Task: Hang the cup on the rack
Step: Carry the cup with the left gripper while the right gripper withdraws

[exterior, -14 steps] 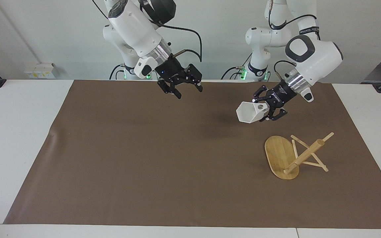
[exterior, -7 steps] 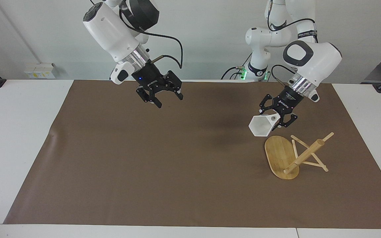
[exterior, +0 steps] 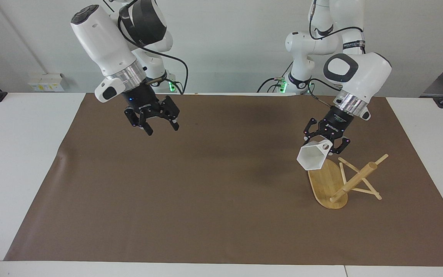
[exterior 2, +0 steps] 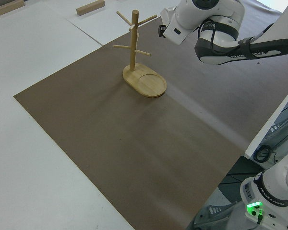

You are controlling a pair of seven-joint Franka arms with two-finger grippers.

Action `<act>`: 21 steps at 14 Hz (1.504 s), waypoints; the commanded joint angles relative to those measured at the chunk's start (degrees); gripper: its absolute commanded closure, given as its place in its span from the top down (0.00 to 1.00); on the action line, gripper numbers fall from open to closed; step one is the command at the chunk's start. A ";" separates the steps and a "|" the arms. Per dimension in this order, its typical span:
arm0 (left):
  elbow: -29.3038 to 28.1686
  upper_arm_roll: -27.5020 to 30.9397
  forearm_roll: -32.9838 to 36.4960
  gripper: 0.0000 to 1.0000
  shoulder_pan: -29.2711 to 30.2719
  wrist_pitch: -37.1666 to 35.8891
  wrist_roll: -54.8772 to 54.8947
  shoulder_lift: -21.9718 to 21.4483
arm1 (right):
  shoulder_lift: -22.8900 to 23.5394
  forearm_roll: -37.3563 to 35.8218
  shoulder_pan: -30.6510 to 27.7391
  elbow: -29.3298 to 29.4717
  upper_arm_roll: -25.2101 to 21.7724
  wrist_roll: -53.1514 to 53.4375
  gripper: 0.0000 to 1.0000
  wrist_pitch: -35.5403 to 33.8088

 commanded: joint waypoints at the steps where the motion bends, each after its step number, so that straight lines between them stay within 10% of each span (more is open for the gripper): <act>1: 1.06 0.51 1.14 0.00 -1.28 4.17 -1.97 1.08 | -1.72 -1.91 -0.46 -1.54 -3.01 -2.71 1.00 -2.75; 21: 3.96 0.51 1.05 0.00 -1.90 12.62 -11.11 6.27 | -2.78 -17.90 -0.37 -1.37 -12.16 -18.19 1.00 -13.47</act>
